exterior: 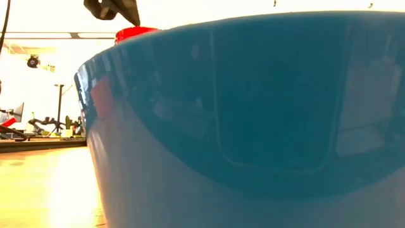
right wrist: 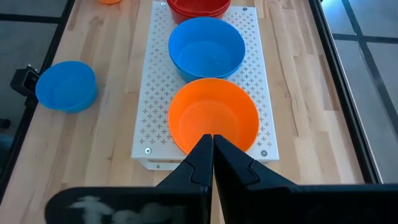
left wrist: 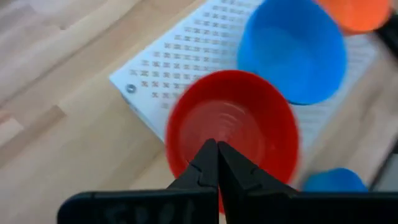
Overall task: Pick & Place Mini bowls
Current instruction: Stack the red bowl on the red bowl on the shelf, then stack the orange bowl on the orange bowl on the shelf
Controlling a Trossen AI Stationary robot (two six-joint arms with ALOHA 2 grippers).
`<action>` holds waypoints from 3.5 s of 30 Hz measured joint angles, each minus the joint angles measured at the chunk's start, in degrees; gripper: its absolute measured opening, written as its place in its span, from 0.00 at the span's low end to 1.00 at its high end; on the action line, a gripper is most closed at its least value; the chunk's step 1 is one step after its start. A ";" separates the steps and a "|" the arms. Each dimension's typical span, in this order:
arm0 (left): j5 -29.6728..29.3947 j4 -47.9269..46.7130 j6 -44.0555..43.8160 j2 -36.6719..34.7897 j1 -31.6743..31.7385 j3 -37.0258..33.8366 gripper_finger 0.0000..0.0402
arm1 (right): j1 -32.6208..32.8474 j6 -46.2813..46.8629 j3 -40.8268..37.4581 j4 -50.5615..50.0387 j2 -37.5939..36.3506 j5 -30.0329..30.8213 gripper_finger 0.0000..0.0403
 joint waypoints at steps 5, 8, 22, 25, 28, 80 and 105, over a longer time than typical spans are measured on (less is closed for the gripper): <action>4.90 -4.75 -2.28 -0.15 -2.87 3.14 0.00 | 0.00 0.11 0.00 -0.02 0.00 -0.02 0.02; 8.95 -7.19 -4.25 -0.17 -5.51 3.62 0.00 | -0.01 0.11 0.00 -0.02 0.02 -0.02 0.02; 23.47 -10.18 -37.75 -0.08 -23.65 -2.67 0.00 | 0.00 -0.55 0.00 -0.02 0.02 -0.02 0.02; 23.95 -10.07 -45.90 -0.08 -27.15 -5.02 0.00 | 0.01 -0.58 0.00 -0.02 0.01 -0.02 0.02; 24.53 -8.24 -52.67 -0.08 -29.55 -7.70 0.00 | 0.00 -1.29 0.00 -0.02 0.02 -0.02 0.02; 31.56 34.97 -73.09 3.74 -37.64 -38.22 0.21 | 0.01 -1.42 0.00 -0.04 0.02 -0.04 0.02; 32.32 41.96 -71.97 14.65 -37.80 -36.93 0.11 | 0.01 -1.43 0.00 1.27 0.02 -0.04 0.02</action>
